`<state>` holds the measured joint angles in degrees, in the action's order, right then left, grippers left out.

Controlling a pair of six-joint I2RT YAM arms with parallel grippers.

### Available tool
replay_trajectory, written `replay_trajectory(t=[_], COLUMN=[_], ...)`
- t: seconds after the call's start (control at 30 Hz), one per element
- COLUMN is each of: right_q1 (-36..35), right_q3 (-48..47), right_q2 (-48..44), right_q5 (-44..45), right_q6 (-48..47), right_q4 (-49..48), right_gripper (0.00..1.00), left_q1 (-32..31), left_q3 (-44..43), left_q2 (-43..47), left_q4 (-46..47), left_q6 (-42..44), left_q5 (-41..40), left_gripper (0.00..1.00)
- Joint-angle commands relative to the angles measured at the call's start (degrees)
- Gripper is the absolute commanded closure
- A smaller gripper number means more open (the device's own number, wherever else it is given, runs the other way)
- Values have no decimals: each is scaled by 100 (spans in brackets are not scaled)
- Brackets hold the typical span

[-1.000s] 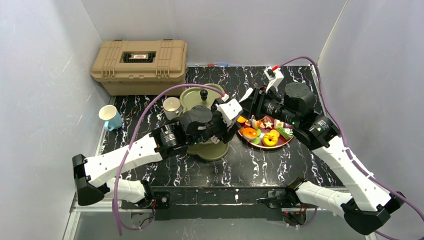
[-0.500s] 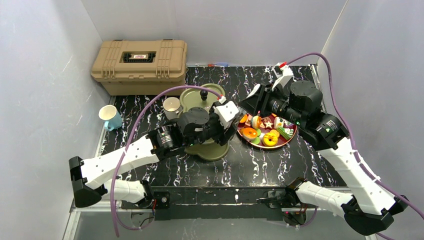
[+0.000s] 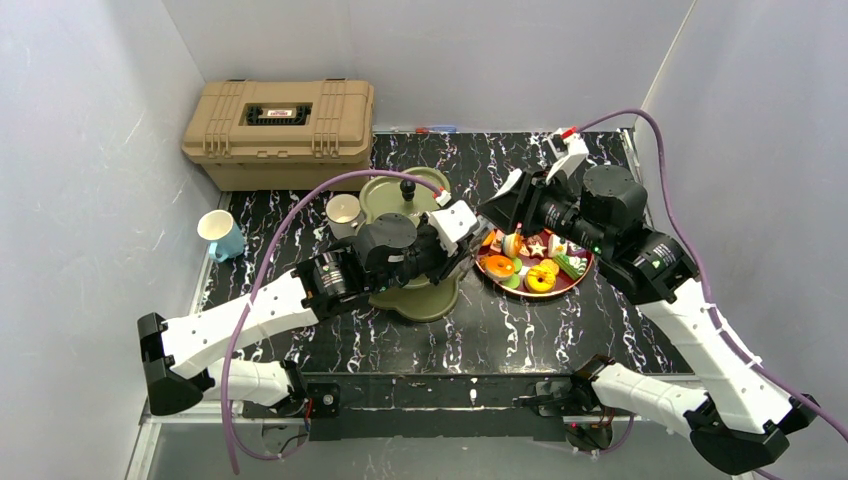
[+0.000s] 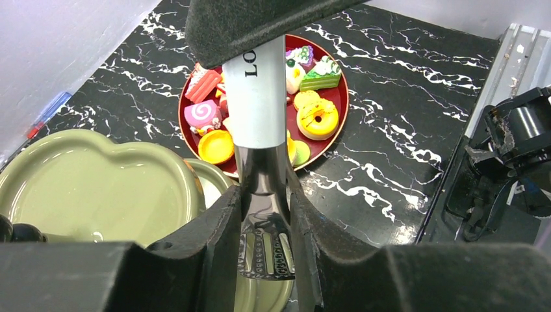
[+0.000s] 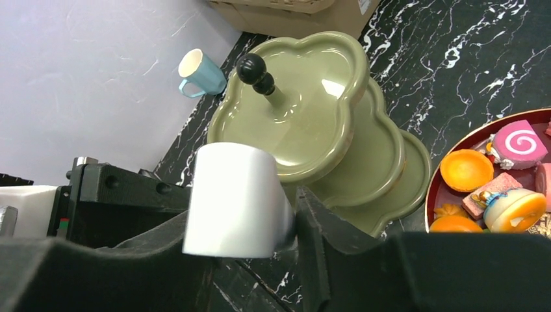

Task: Serve the afternoon tea
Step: Pick up the clamp from the tray.

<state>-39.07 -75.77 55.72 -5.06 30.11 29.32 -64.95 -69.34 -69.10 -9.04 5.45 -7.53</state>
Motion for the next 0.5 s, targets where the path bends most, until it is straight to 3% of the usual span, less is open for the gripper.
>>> replay_trajectory(t=[0.0, 0.17, 0.47], right_q1=[5, 5, 5], right_q3=[184, 395, 497], right_q2=[-142, -254, -217], right_q5=[-99, -212, -477], right_q6=[176, 278, 395], right_q4=[-455, -477, -316], right_gripper=[44, 29, 25], left_q1=[-35, -35, -35], left_q3=[2, -46, -4], left_q2=[191, 169, 208], left_q4=[291, 336, 409], left_q6=[118, 218, 342], left_q5=[13, 106, -86], left_gripper=[87, 94, 97])
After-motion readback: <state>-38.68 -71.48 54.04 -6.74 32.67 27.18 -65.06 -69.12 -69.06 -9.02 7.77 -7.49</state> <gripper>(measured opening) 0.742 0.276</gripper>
